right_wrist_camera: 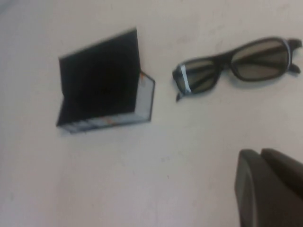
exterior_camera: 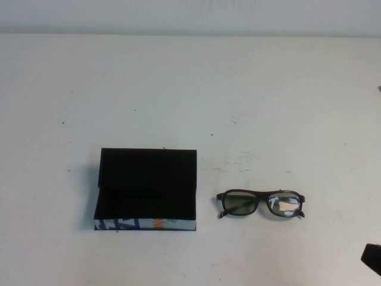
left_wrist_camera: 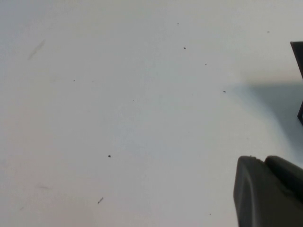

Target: Return glasses to glasses case

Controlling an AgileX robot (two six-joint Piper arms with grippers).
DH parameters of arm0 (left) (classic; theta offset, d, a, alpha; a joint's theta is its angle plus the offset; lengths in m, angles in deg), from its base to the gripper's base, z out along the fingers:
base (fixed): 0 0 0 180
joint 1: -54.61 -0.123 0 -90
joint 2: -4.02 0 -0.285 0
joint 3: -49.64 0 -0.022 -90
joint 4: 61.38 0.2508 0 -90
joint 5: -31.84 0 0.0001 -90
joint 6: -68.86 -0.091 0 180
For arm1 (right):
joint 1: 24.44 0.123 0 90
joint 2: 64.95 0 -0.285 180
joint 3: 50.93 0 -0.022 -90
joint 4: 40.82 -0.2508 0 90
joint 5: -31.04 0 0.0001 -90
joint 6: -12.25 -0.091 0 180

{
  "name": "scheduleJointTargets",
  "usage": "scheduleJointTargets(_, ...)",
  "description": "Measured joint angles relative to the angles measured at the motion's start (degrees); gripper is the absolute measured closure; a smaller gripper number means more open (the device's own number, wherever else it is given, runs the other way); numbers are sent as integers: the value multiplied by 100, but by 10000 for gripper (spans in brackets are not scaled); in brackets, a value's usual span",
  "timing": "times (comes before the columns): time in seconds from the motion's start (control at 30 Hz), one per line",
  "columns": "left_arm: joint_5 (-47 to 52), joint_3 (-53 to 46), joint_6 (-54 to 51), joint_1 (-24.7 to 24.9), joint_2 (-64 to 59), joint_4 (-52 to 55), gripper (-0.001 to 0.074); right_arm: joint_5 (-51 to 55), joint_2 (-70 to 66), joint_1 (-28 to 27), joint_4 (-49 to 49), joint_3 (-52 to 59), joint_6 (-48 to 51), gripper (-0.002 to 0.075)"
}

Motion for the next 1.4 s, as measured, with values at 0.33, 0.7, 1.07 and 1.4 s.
scheduleJointTargets(0.33, 0, 0, 0, 0, 0, 0, 736, 1355, -2448, 0, 811, -1682, 986, 739)
scheduleJointTargets(0.7, 8, 0, 0, 0, 0, 0, 736, 1506, -4167, 1689, 2238, -3012, 2063, 739)
scheduleJointTargets(1.07, 8, 0, 0, 0, 0, 0, 736, 2002, -6062, 2623, 3404, -4490, 3788, 619)
scheduleJointTargets(1.4, 8, 0, 0, 0, 0, 0, 736, 1928, -7100, 2623, 4024, -5307, 4950, 351)
